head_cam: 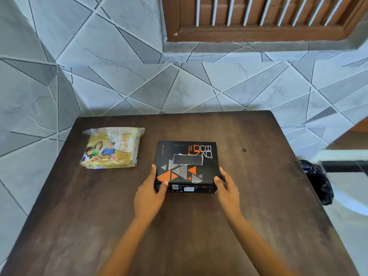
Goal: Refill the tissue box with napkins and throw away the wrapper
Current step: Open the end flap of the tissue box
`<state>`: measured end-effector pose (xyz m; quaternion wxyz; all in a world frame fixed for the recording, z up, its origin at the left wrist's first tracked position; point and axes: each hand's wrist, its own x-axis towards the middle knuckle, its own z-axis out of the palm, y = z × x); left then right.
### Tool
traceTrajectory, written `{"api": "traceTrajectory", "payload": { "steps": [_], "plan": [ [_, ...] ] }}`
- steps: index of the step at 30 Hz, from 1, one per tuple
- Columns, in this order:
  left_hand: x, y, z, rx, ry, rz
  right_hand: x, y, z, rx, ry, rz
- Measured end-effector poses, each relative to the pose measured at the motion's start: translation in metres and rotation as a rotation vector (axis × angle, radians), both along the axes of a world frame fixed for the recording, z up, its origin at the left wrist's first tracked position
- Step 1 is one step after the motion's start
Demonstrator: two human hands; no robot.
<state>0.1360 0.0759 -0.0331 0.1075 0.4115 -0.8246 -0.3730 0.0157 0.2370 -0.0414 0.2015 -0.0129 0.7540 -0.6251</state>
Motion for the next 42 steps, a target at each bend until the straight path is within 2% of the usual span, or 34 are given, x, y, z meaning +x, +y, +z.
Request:
{"api": "traceTrajectory", "payload": {
  "steps": [5, 8, 10, 13, 15, 17, 24, 34, 42],
  "plan": [
    [0.038, 0.033, 0.002, 0.011, -0.012, 0.050, 0.040, 0.032, -0.004, -0.018, 0.024, -0.027],
    [0.050, 0.039, 0.004, -0.098, -0.053, 0.045, 0.046, 0.044, -0.008, -0.003, 0.030, -0.041],
    [0.048, 0.034, 0.008, -0.210, -0.015, -0.004, 0.039, 0.049, -0.011, 0.003, -0.014, -0.064],
    [0.033, 0.021, 0.017, -0.231, -0.031, -0.301, 0.020, 0.051, -0.010, -0.012, -0.090, -0.007],
    [0.020, 0.018, 0.018, -0.229, -0.149, -0.536, 0.007, 0.052, -0.008, -0.026, -0.150, 0.085],
    [0.010, 0.018, 0.015, -0.275, -0.249, -0.627, -0.003, 0.054, -0.009, -0.020, -0.192, 0.139],
    [-0.007, 0.016, 0.012, -0.296, -0.261, -0.580, -0.030, 0.049, 0.002, 0.016, -0.222, 0.178],
    [-0.018, 0.009, 0.009, -0.284, -0.252, -0.579, -0.064, 0.023, 0.008, 0.276, -0.025, 0.280],
    [-0.015, 0.010, 0.002, -0.270, -0.178, -0.555, -0.059, 0.023, 0.014, 0.344, 0.114, 0.263]
  ]
}}
